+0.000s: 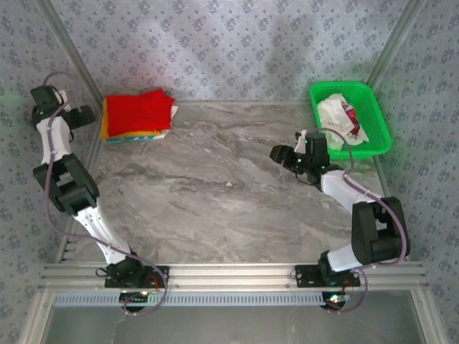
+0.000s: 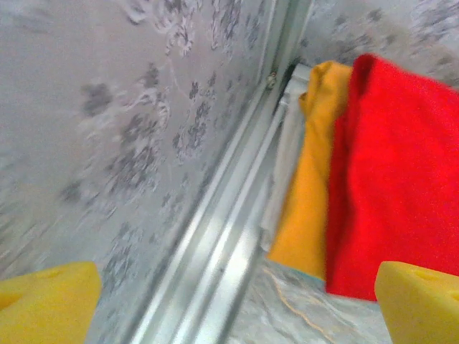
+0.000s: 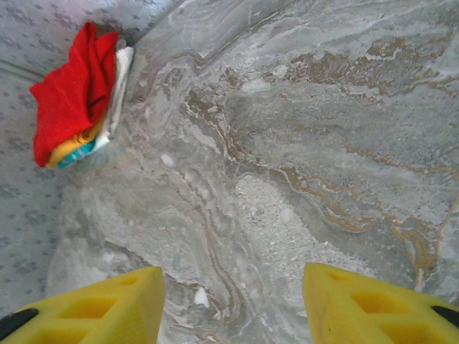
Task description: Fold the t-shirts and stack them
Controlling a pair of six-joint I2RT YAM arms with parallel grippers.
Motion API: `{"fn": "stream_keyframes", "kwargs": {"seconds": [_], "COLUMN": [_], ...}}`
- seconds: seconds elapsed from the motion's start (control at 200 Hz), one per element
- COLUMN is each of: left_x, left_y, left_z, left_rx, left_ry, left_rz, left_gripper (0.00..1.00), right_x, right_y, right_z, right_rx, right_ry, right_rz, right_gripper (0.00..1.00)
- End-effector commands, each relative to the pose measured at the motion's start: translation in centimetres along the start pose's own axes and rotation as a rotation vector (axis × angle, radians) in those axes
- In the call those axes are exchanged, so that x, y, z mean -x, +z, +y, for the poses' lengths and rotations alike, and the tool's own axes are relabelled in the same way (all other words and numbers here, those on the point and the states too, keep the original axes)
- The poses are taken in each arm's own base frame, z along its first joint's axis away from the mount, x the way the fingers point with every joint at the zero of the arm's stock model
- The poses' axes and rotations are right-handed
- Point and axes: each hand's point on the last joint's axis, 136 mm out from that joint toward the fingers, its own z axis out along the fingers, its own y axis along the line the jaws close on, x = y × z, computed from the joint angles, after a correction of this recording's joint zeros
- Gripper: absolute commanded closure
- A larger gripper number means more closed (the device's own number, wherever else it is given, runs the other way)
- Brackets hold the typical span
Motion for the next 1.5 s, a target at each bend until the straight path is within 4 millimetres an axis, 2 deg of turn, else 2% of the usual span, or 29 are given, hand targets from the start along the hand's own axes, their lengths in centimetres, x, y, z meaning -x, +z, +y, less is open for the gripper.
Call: {"fn": "stream_keyframes", "kwargs": {"seconds": [0.0, 0.105, 0.16, 0.205, 0.265, 0.355, 0.42, 0.495, 0.545, 0.655, 0.799, 0.924, 1.034, 1.169, 1.324, 1.394, 1.454, 1.499], "left_x": [1.9, -5.1, -9.1, -11.7, -15.0, -19.7, -22.2, -23.9, -23.9, -22.9, -22.3, -21.3, -22.2, -22.6, -23.0, -23.1, -23.0, -22.9], "left_y": [-7.6, -11.8, -13.0, -13.6, -13.5, -12.1, -11.2, -10.2, -9.7, -8.7, -6.6, -6.3, -5.6, -4.9, -5.3, -5.2, -4.4, -3.5], "left_z": [-3.6, -7.6, -9.4, -10.3, -11.0, -10.7, -10.4, -10.5, -10.4, -11.8, -13.3, -13.9, -13.9, -13.2, -13.3, -13.7, -14.2, -14.4], "left_rx": [-0.074, -0.069, -0.073, -0.093, -0.144, -0.136, -0.111, -0.123, -0.108, -0.145, -0.172, -0.191, -0.234, -0.252, -0.285, -0.302, -0.307, -0.299], "left_ry": [-0.068, 0.029, 0.083, 0.093, 0.075, 0.075, 0.118, 0.169, 0.175, 0.208, 0.233, 0.270, 0.263, 0.216, 0.221, 0.234, 0.245, 0.256], "left_rz": [-0.256, -0.310, -0.321, -0.339, -0.334, -0.272, -0.236, -0.233, -0.237, -0.261, -0.223, -0.295, -0.326, -0.322, -0.353, -0.343, -0.302, -0.242], "left_gripper": [0.02, 0.02, 0.02, 0.02, 0.02, 0.02, 0.02, 0.02, 0.02, 0.02, 0.02, 0.02, 0.02, 0.02, 0.02, 0.02, 0.02, 0.02], "right_x": [1.8, 3.2, 3.8, 4.2, 4.5, 4.4, 4.1, 4.2, 4.5, 4.7, 3.8, 3.5, 4.1, 3.9, 2.1, 2.2, 2.9, 3.5], "right_y": [-0.9, -2.3, -3.3, -4.3, -5.8, -7.3, -8.4, -9.6, -9.9, -9.7, -8.8, -7.9, -7.5, -7.4, -6.9, -6.2, -4.9, -5.9], "right_z": [-0.1, -1.2, -2.5, -3.8, -6.1, -9.3, -11.1, -12.0, -12.4, -13.2, -15.9, -15.3, -14.1, -15.1, -15.2, -15.5, -16.1, -16.9], "right_rx": [-0.118, -0.308, -0.435, -0.524, -0.645, -0.764, -0.837, -0.841, -0.833, -0.801, -0.815, -0.730, -0.675, -0.614, -0.529, -0.525, -0.511, -0.523], "right_ry": [-0.157, -0.316, -0.377, -0.408, -0.407, -0.429, -0.436, -0.396, -0.384, -0.457, -0.448, -0.486, -0.609, -0.563, -0.602, -0.588, -0.544, -0.501], "right_rz": [-0.056, -0.122, -0.176, -0.213, -0.252, -0.307, -0.358, -0.388, -0.406, -0.418, -0.365, -0.410, -0.451, -0.477, -0.530, -0.470, -0.390, -0.420], "right_gripper": [0.40, 0.21, 0.11, 0.09, 0.08, 0.08, 0.07, 0.08, 0.08, 0.07, 0.07, 0.07, 0.07, 0.06, 0.01, 0.00, 0.00, 0.00]}}
